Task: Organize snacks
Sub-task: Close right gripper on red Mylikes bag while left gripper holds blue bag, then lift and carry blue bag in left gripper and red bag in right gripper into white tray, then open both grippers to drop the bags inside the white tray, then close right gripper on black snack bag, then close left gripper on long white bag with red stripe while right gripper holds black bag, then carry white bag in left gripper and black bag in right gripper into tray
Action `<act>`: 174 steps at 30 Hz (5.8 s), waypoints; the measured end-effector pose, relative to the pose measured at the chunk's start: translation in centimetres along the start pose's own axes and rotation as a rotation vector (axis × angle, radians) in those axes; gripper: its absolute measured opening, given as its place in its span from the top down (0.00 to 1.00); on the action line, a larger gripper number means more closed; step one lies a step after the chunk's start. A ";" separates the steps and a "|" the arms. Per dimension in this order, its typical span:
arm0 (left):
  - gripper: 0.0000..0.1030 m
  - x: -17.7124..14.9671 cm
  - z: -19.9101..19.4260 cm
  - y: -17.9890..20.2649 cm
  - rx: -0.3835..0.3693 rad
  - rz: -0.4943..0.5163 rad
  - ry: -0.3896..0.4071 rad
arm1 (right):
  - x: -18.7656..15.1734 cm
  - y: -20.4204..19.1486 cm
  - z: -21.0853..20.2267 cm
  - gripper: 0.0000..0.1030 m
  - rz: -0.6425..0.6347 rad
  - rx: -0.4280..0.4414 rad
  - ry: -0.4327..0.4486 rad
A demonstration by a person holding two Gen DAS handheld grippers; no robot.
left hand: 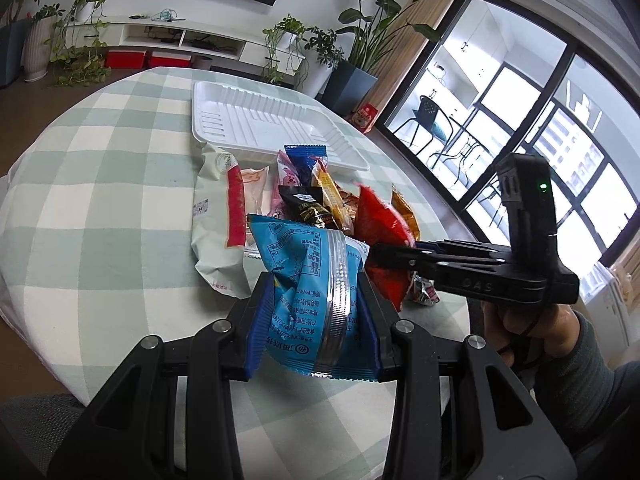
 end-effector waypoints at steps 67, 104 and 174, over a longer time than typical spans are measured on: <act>0.10 20.0 7.3 -4.3 0.217 0.150 0.026 | 19.8 13.9 1.5 0.10 0.188 -0.074 0.116; 0.09 3.9 -0.5 -4.0 0.219 -0.007 -0.009 | 0.4 -3.1 2.0 0.41 -0.004 0.004 -0.004; 0.86 9.7 1.4 -3.2 0.073 0.000 -0.054 | 1.8 2.9 -4.5 0.78 0.233 0.220 0.118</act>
Point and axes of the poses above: each gripper's, at about its wrist camera, not at the fingertips, and z roughly the way its jaws point, y to its right, x to its top, the point moved 6 cm from there along z, roughly the way its jaws point, and after that the axes turned 4 degrees about -x, right-handed, at the moved point
